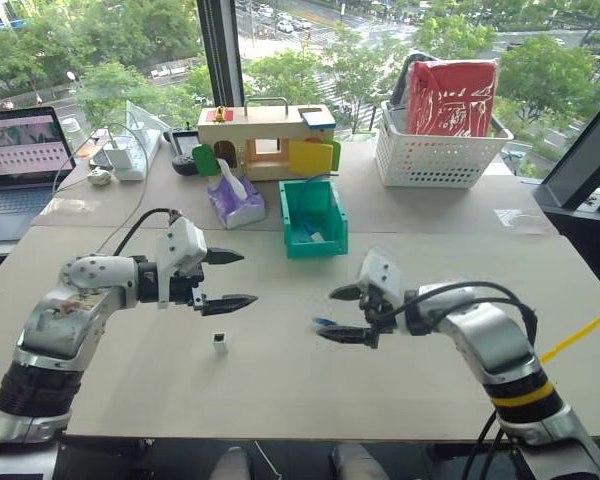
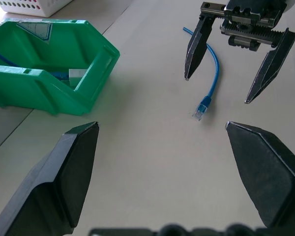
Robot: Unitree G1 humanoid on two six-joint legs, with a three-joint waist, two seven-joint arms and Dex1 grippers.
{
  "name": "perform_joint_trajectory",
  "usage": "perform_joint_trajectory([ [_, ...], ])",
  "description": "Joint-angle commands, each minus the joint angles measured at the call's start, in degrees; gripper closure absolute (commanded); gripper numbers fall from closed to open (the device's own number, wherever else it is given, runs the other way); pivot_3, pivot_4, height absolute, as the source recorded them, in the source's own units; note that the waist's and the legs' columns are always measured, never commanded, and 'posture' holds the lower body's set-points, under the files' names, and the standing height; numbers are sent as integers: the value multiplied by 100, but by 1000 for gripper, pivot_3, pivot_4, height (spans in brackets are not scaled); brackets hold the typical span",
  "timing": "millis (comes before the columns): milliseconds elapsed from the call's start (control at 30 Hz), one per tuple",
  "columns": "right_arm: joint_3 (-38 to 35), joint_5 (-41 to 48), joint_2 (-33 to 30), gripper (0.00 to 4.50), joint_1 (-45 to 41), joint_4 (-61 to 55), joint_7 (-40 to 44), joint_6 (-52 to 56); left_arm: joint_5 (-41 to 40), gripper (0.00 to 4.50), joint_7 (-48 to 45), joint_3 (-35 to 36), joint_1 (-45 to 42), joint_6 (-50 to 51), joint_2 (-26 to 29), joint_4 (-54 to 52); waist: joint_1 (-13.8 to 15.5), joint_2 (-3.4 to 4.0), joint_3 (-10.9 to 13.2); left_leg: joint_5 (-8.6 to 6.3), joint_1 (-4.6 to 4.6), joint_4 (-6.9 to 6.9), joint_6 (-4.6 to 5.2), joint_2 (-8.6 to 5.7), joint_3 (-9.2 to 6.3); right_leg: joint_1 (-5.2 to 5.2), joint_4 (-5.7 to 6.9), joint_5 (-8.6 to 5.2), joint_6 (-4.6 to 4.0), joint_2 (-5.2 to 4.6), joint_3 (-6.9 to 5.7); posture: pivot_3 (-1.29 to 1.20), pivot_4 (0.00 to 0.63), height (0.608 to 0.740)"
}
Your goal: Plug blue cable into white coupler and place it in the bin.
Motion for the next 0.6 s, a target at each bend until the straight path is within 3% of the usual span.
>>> perform_joint_trajectory([
  [33, 176, -196, 44, 56, 76, -141, -370, -90, 21, 91, -75, 4, -162, -117, 14, -23, 11, 0, 0, 0, 0, 0, 0, 0, 0, 0, 0, -2, 3, 0, -1, 0, 150, 724],
  [533, 543, -480, -55, 56, -127, 888, -212, -806, 45, 91, -163, 3, -171, -149, 44, -119, 46, 0, 0, 0, 0, -1, 0, 0, -2, 2, -2, -3, 3, 0, -5, 0, 150, 724],
  [600, 533, -452, -39, 568, -105, 906, -198, -813, 51, 91, -174, -7, -175, -155, 43, -123, 46, 0, 0, 0, 0, -1, 0, 0, -2, 2, -2, -3, 3, 0, -5, 0, 150, 724],
])
